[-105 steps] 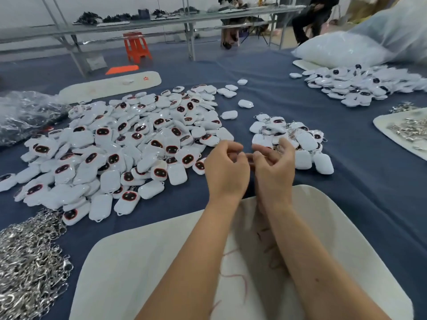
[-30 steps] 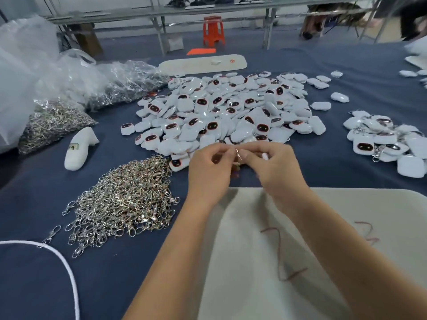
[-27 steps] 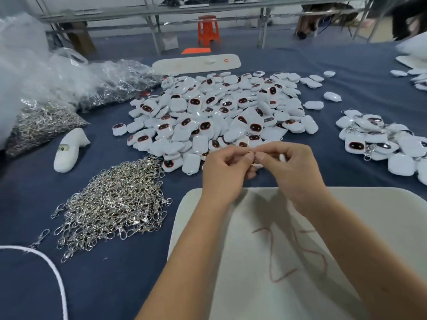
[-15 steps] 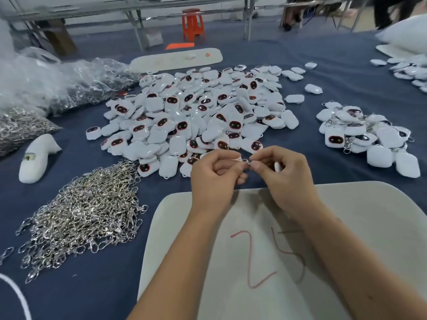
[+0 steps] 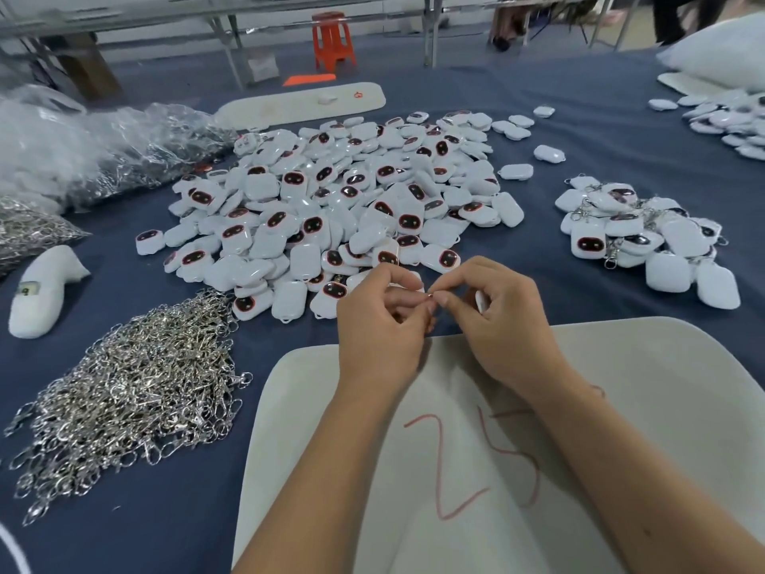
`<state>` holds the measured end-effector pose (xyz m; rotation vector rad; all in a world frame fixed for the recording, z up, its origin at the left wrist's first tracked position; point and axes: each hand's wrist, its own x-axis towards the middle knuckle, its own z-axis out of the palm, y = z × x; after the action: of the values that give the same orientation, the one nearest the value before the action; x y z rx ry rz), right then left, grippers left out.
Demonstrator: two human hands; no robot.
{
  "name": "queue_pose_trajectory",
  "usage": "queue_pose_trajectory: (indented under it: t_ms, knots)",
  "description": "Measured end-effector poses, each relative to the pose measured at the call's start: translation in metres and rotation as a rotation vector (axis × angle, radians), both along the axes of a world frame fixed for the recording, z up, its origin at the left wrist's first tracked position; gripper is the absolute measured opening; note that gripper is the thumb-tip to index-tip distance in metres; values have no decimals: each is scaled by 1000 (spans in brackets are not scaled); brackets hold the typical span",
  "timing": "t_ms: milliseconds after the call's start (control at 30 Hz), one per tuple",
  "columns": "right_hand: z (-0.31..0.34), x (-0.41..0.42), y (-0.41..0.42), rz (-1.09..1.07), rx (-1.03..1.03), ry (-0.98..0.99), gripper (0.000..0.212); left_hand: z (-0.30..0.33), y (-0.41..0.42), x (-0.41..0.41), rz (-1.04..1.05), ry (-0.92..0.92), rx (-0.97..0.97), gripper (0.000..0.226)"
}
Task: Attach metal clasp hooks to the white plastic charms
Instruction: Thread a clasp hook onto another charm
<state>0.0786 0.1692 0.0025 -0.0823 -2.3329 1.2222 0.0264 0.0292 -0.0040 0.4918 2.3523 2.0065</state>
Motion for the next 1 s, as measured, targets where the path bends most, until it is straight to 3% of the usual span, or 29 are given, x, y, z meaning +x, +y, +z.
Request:
queue_pose_trajectory:
  t_ms: [133, 700, 1000]
  knots:
    - [-2, -1, 1, -10, 8, 12, 13, 1, -2, -3, -61, -5, 4, 13]
    - [3, 0, 4, 112, -201, 36, 18, 3, -8, -8, -280, -161, 262, 10]
    - [-1, -1, 1, 69, -309, 36, 16, 1, -2, -6, -289, -85, 240, 13]
